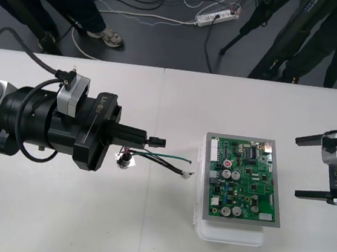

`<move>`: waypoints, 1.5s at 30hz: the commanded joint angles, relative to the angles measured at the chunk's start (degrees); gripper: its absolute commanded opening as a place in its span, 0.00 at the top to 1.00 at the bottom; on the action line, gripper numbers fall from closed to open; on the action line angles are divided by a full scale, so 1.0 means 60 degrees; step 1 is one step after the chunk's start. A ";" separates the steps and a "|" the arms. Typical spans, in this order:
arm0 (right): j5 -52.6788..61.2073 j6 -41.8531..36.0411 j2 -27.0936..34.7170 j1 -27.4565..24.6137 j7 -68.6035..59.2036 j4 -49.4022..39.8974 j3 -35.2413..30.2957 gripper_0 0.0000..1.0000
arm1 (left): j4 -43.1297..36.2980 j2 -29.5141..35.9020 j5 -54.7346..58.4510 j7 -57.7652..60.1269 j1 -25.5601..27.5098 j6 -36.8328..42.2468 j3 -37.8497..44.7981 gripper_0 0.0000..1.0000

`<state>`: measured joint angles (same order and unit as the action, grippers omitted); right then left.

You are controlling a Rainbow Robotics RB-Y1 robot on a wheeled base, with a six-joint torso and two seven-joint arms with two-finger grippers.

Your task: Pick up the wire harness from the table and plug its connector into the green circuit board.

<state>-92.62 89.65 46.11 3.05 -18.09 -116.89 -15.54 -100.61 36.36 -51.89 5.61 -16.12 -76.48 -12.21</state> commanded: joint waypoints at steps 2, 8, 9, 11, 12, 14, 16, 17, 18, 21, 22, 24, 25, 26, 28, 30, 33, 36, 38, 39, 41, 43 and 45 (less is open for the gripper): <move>-0.1556 0.0058 0.0635 0.0107 -0.0531 -0.0879 0.0364 0.00 | 0.0553 -0.0288 -0.0082 -0.0803 0.0240 -0.1154 0.0249 1.00; -0.3021 0.0058 0.0635 0.0107 -0.1087 -0.1319 0.0803 0.00 | 0.1109 -0.0303 -0.0214 -0.1638 0.0358 -0.1286 0.0161 1.00; -0.3255 0.0058 0.0635 0.0107 -0.1322 -0.1333 0.0950 0.00 | 0.1183 -0.0288 -0.0229 -0.1784 0.0372 -0.1301 0.0117 1.00; -0.3489 0.0058 0.0635 0.0107 -0.1541 -0.1362 0.1155 0.00 | 0.1271 -0.0303 -0.0258 -0.1945 0.0387 -0.1316 0.0058 1.00; -0.3694 0.0058 0.0635 0.0107 -0.1703 -0.1392 0.1316 0.00 | 0.1388 -0.0303 -0.0244 -0.2077 0.0372 -0.1316 0.0014 1.00; -0.3987 0.0058 0.0650 0.0107 -0.1952 -0.1450 0.1521 0.00 | 0.1534 -0.0347 -0.0258 -0.2297 0.0387 -0.1345 -0.0044 1.00; -0.4280 0.0058 0.0635 0.0107 -0.2201 -0.1524 0.1741 0.00 | 0.1754 -0.0420 -0.0258 -0.2561 0.0387 -0.1389 -0.0088 1.00; -0.4427 0.0058 0.0635 0.0107 -0.2303 -0.1582 0.1873 0.00 | 0.1856 -0.0464 -0.0258 -0.2722 0.0387 -0.1433 -0.0118 1.00; -0.4573 0.0058 0.0635 0.0107 -0.2420 -0.1626 0.1990 0.00 | 0.1959 -0.0508 -0.0258 -0.2868 0.0387 -0.1447 -0.0162 1.00; -0.4983 0.0058 0.0635 0.0107 -0.2494 -0.1831 0.2254 0.00 | 0.2237 -0.0625 -0.0258 -0.3205 0.0387 -0.1491 -0.0264 1.00; -0.5130 0.0058 0.0621 0.0122 -0.2523 -0.1890 0.2312 0.00 | 0.2296 -0.0654 -0.0273 -0.3293 0.0387 -0.1506 -0.0308 1.00; -0.5379 0.0058 0.0621 0.0107 -0.2567 -0.1948 0.2473 0.00 | 0.2413 -0.0683 -0.0273 -0.3396 0.0387 -0.1506 -0.0411 1.00; -0.5540 0.0058 0.0621 0.0122 -0.2611 -0.1948 0.2590 0.00 | 0.2457 -0.0698 -0.0273 -0.3439 0.0387 -0.1506 -0.0469 1.00; -0.5672 0.0058 0.0621 0.0151 -0.2640 -0.1948 0.2708 0.00 | 0.2486 -0.0698 -0.0273 -0.3483 0.0372 -0.1506 -0.0542 1.00; -0.5936 0.0058 0.0621 0.0210 -0.2699 -0.1948 0.2927 0.00 | 0.2560 -0.0698 -0.0273 -0.3557 0.0387 -0.1506 -0.0630 1.00; -0.6155 0.0058 0.0606 0.0254 -0.2728 -0.1948 0.3132 0.00 | 0.2706 -0.0698 -0.0273 -0.3645 0.0387 -0.1506 -0.0747 1.00; -0.6360 0.0058 0.0591 0.0268 -0.2801 -0.1948 0.3308 0.00 | 0.3219 -0.0845 -0.0273 -0.4304 0.0343 -0.1506 -0.0894 1.00; -0.6609 0.0058 0.0577 0.0298 -0.2889 -0.1948 0.3499 0.00 | 0.3673 -0.0991 -0.0273 -0.4670 0.0211 -0.1609 -0.1070 1.00; -0.6771 0.0058 0.0562 0.0342 -0.2948 -0.1948 0.3660 0.00 | 0.3922 -0.1094 -0.0273 -0.4890 0.0182 -0.1638 -0.1158 1.00; -0.6815 0.0058 0.0547 0.0386 -0.2977 -0.1948 0.3718 0.00 | 0.4098 -0.1196 -0.0273 -0.5065 0.0167 -0.1638 -0.1216 1.00; -0.6873 0.0058 0.0518 0.0415 -0.3006 -0.1948 0.3762 0.00 | 0.4361 -0.1299 -0.0273 -0.5300 0.0109 -0.1638 -0.1319 1.00; -0.6990 0.0058 0.0474 0.0473 -0.3021 -0.1948 0.3806 0.00 | 0.4684 -0.1401 -0.0273 -0.5563 0.0021 -0.1638 -0.1421 1.00; -0.7195 0.0058 0.0415 0.0517 -0.2977 -0.1948 0.3894 0.00 | 0.5123 -0.1562 -0.0273 -0.5930 -0.0111 -0.1638 -0.1524 1.00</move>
<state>-134.18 89.68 47.81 4.15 -34.30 -126.90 6.51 -72.46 29.43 -53.40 -28.38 -14.64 -82.96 -19.35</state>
